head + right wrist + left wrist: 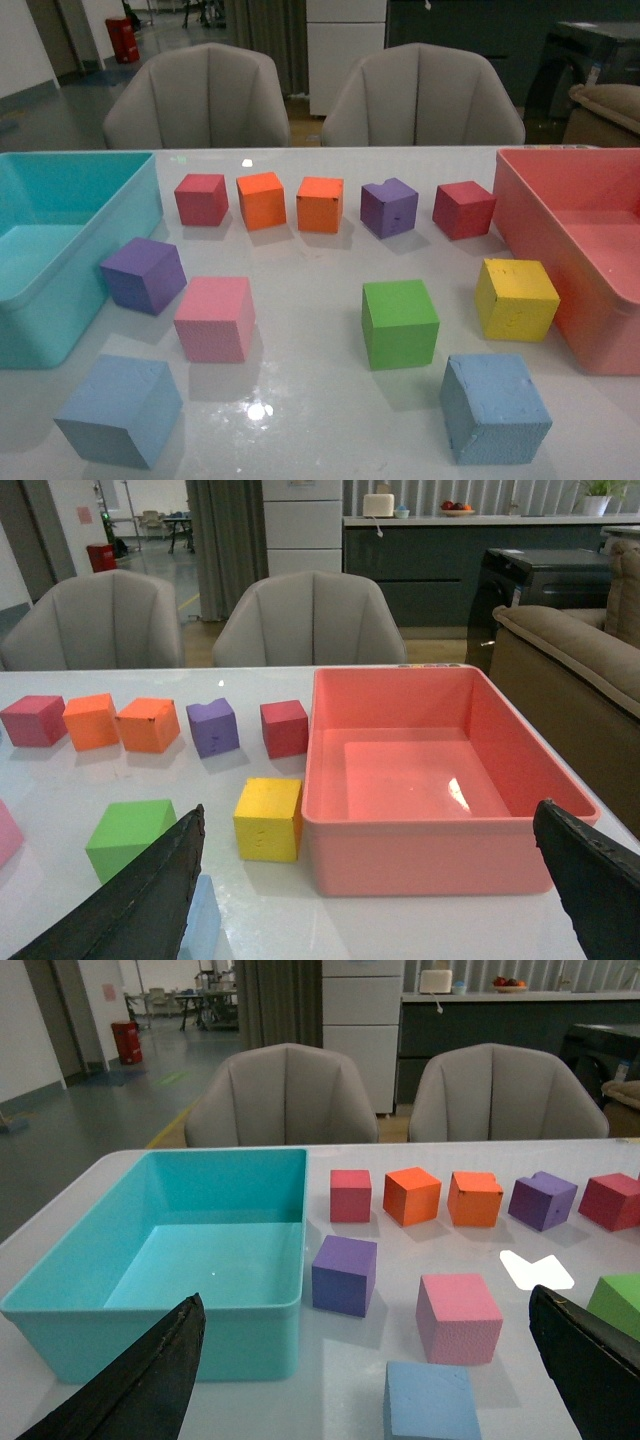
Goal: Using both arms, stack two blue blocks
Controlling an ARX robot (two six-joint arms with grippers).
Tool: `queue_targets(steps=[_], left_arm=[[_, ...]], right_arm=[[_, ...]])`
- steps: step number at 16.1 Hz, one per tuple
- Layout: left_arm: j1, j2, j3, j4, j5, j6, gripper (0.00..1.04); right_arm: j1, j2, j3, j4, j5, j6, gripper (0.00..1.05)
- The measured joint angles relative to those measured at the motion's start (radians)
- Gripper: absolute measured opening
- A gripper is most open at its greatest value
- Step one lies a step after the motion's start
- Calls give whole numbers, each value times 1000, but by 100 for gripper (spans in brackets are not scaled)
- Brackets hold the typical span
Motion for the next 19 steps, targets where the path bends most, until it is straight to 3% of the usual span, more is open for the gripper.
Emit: queue_targets(steps=[5,6,7,9,12,13,16,19], left_arm=[[0,0,0,0,0,0,98],[0,0,0,0,0,0,98],[0,0,0,0,0,0,98],[0,0,0,1,0,0,98],[0,0,0,0,0,0,98],[0,0,0,0,0,0,98],[0,0,0,0,0,0,98],[0,0,0,0,0,0,98]], right_arm=[[0,0,0,-1,0,0,98],[18,14,8,-27,58,-5,98],[41,93,24,6,145,-6,98],[20,319,124,183,171,-21,98],[94,648,315,402,175,-31,98],[180,1085,568,311,164,24,98],[257,1376,730,198,160,109,98],[323,1548,752,161,164,170,98]])
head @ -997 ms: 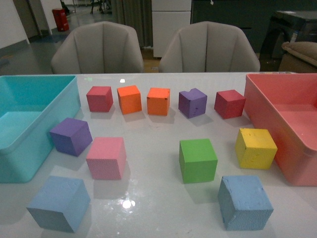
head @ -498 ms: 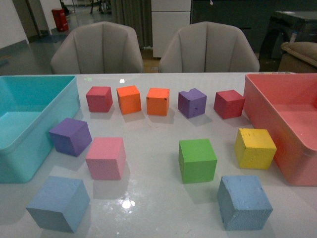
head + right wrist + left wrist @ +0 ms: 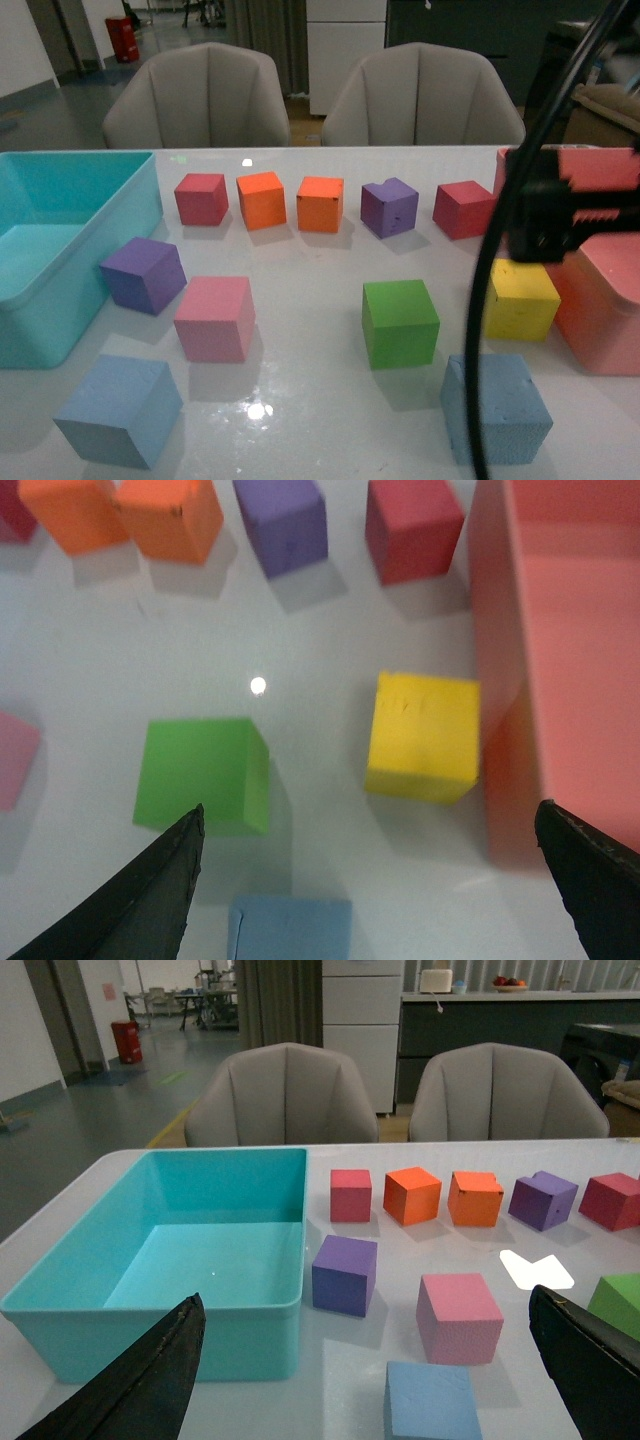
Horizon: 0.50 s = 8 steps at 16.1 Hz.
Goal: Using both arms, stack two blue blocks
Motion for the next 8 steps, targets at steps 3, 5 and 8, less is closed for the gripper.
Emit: queue_targets(steps=[3,5,8], left_arm=[[0,0,0,0,0,0,98],[0,0,0,0,0,0,98],[0,0,0,0,0,0,98]], right_arm=[[55,97,-7,-6,3,55,98],[76,126,-8,-4,2,87,98],[89,180,-8,-8,-3,135,98]])
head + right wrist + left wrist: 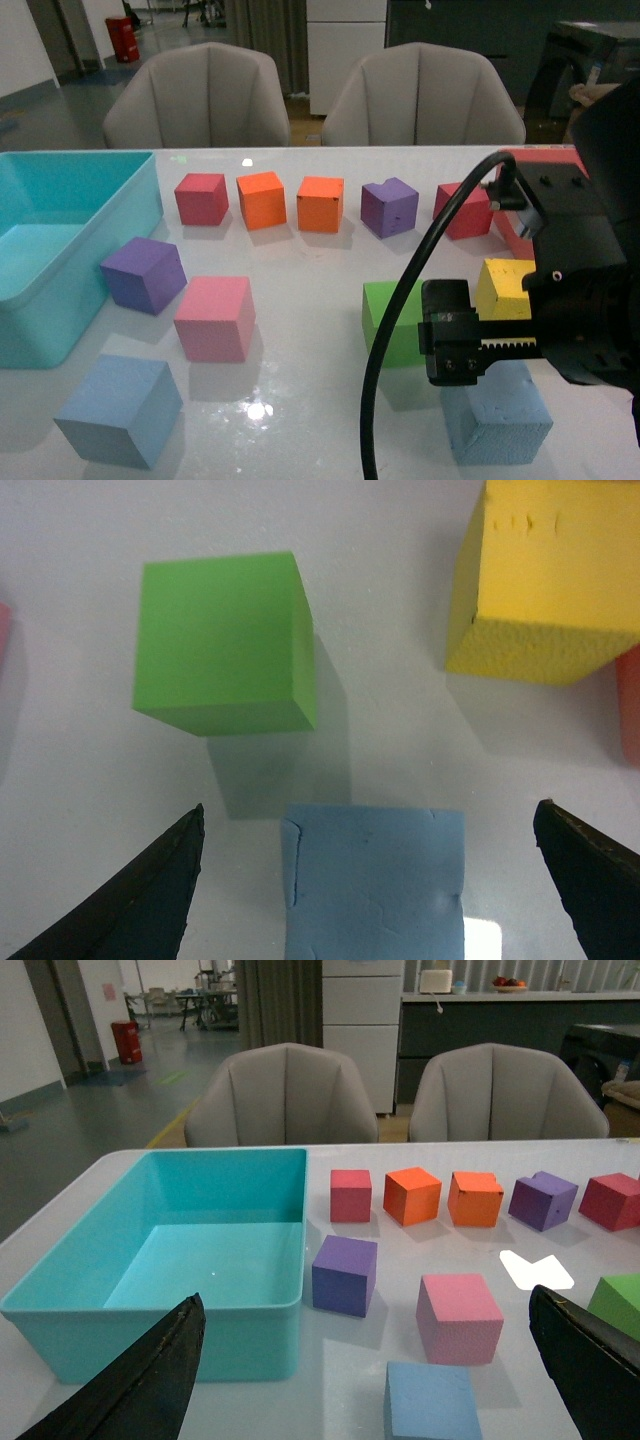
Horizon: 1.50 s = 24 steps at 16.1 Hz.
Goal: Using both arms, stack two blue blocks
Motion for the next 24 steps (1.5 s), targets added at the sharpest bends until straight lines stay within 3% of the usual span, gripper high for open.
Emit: queue_targets(steps=[4,14,19,24], left_arm=[[0,0,0,0,0,0,98],[0,0,0,0,0,0,98],[0,0,0,0,0,0,98],[0,0,0,0,0,0,98]], right_arm=[[1,67,-29,42,-23,85,98],[8,186,-54,140,-38,96,98],[7,119,-98,114,-28,88,52],[6,-145,-27,-26,-27,51,44]])
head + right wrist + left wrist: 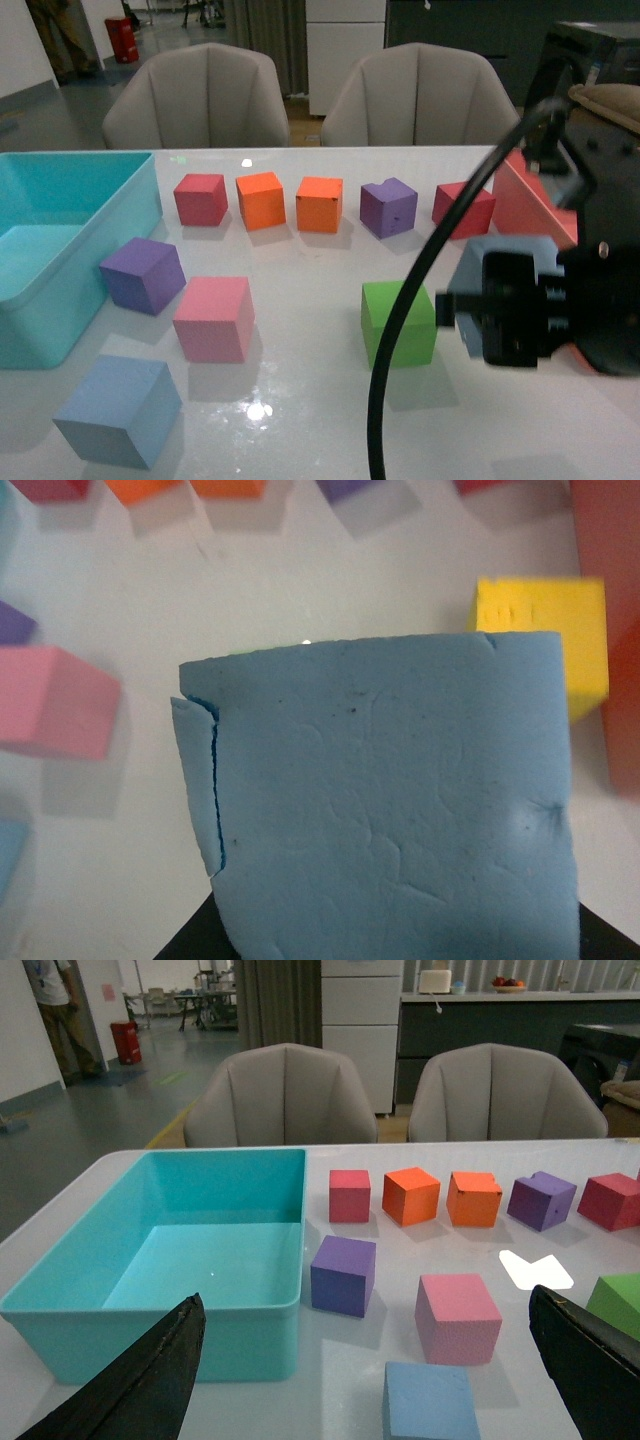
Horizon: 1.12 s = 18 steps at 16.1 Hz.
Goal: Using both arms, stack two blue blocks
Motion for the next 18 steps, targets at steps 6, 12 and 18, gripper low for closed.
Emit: queue_targets(steps=[6,12,18], left_arm=[[0,0,0,0,0,0,98],[0,0,0,0,0,0,98],[0,0,0,0,0,0,98]], right_arm=[[31,248,422,-154,8,-59,43],[76,637,923,-338,8,-64,43],[99,827,1146,-450,-46,57,43]])
